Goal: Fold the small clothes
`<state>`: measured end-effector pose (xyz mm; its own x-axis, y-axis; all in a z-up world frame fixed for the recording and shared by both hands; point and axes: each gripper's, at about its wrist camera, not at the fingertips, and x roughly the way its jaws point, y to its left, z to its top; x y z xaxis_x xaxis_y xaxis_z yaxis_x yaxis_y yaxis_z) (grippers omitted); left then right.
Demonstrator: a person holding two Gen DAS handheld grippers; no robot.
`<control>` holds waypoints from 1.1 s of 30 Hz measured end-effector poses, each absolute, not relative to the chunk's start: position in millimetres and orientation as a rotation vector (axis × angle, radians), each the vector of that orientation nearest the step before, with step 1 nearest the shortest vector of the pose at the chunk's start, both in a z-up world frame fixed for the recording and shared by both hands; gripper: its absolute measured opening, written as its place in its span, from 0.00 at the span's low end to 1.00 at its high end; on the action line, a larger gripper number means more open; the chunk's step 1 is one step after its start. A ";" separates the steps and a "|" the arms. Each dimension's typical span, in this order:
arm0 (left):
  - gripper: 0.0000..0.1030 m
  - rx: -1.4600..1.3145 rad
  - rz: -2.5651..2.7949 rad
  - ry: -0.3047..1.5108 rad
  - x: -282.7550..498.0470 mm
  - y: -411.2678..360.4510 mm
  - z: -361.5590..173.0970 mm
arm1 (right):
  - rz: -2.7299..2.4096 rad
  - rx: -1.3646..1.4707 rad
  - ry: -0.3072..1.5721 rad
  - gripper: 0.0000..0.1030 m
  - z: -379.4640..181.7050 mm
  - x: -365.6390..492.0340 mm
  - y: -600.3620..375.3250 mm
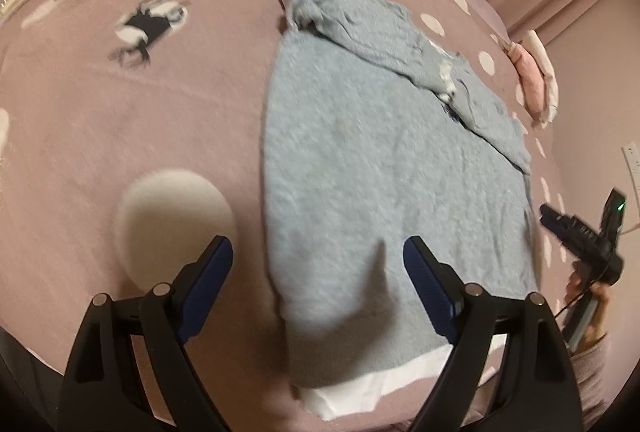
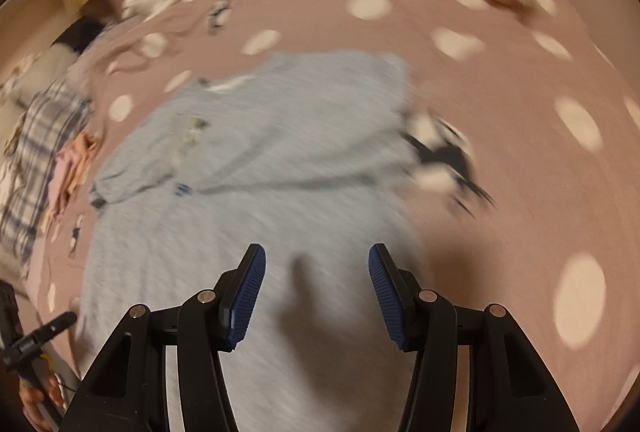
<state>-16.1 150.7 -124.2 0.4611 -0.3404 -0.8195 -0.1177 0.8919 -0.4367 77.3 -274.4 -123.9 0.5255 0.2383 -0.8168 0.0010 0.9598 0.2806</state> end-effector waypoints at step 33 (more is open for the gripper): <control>0.56 -0.697 -0.399 1.102 -30.8 146.5 -139.7 | 0.505 0.597 1.131 0.55 -171.0 11.8 -300.3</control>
<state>-30.8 146.5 -139.7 0.4133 -0.6145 -0.6720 -0.0421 0.7243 -0.6882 11.8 -300.3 -171.0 0.3465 0.6474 -0.6788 -0.0725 0.7400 0.6687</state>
